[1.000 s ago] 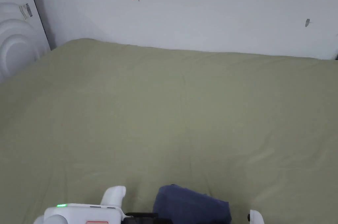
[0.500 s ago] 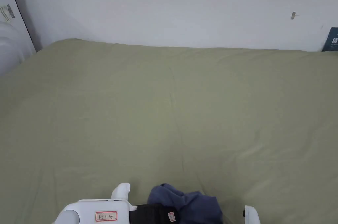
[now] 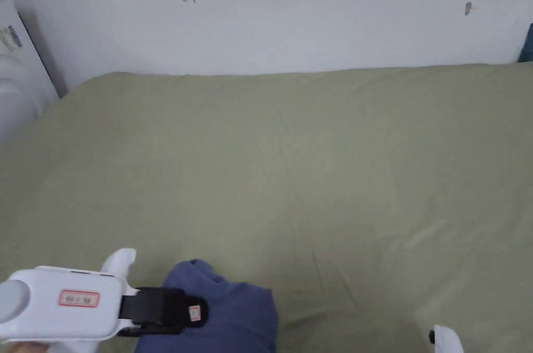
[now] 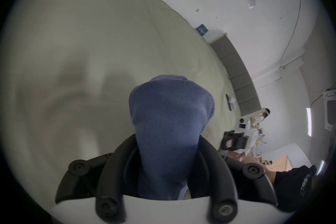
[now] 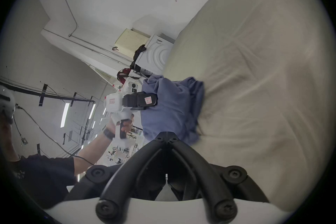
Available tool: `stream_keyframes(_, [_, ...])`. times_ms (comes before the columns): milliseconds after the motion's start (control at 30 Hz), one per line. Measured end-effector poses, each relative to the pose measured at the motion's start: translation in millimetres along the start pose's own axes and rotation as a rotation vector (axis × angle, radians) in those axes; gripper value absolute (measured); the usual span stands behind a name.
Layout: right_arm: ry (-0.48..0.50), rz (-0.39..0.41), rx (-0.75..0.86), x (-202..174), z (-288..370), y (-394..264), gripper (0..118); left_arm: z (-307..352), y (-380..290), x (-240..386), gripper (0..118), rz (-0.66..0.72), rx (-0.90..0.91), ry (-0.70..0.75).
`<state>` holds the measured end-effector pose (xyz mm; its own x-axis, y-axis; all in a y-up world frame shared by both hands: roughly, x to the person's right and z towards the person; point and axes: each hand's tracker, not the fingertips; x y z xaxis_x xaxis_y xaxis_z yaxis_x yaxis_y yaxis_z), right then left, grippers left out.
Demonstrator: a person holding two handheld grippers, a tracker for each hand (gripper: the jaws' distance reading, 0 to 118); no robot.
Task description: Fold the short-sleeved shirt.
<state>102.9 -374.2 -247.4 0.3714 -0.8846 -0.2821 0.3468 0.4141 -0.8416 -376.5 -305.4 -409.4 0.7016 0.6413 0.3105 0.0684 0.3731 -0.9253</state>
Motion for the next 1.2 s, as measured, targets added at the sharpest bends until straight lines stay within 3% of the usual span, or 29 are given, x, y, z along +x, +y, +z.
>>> stream_keyframes(167, [0.013,0.009,0.01,-15,-17,-6,0,94,21,-109,39,0.104,0.004,0.108])
stream_keyframes(233, [0.017,0.009,0.002,-19,-23,-10,0,118,20,-153,78,0.172,0.0,0.104])
stream_keyframes(267, [0.014,0.01,-0.003,-22,-25,-11,0,127,16,-171,81,0.185,0.011,0.133])
stream_keyframes(400, [-0.008,0.02,-0.034,-31,-30,-16,0,132,-8,-201,82,0.27,0.1,0.151])
stream_keyframes(467, [-0.008,0.024,-0.05,-36,-31,-16,0,143,-20,-203,82,0.262,0.217,0.017])
stream_keyframes(567, [-0.016,0.043,-0.054,-47,-27,-14,0,173,-34,-193,82,0.283,0.33,0.103])
stream_keyframes(667, [-0.01,0.102,-0.012,-64,-12,-8,0,216,-41,-150,82,0.209,0.437,0.276])
stream_keyframes(800, [-0.106,0.269,0.05,-91,20,8,0,242,-35,-62,82,-0.045,0.572,0.538])
stream_keyframes(900, [-0.197,0.36,0.111,-108,48,29,0,196,-42,59,82,-0.241,0.611,0.612])
stream_keyframes(1000, [-0.312,0.423,0.199,-127,74,50,0,139,-46,141,82,-0.385,0.637,0.571])
stream_keyframes(1067, [-0.448,0.53,0.257,-146,88,58,0,94,-52,198,80,-0.443,0.693,0.546])
stream_keyframes(1100, [-0.503,0.571,0.277,-153,93,61,1,75,-55,222,75,-0.463,0.707,0.542])
stream_keyframes(1133, [-0.6,0.61,0.306,-163,98,62,1,60,-58,236,57,-0.472,0.727,0.557])
stream_keyframes(1167, [-0.709,0.65,0.339,-172,100,62,1,43,-62,257,3,-0.491,0.743,0.576])
stream_keyframes(1200, [-0.784,0.687,0.361,-179,103,60,1,29,-66,274,0,-0.505,0.721,0.581])
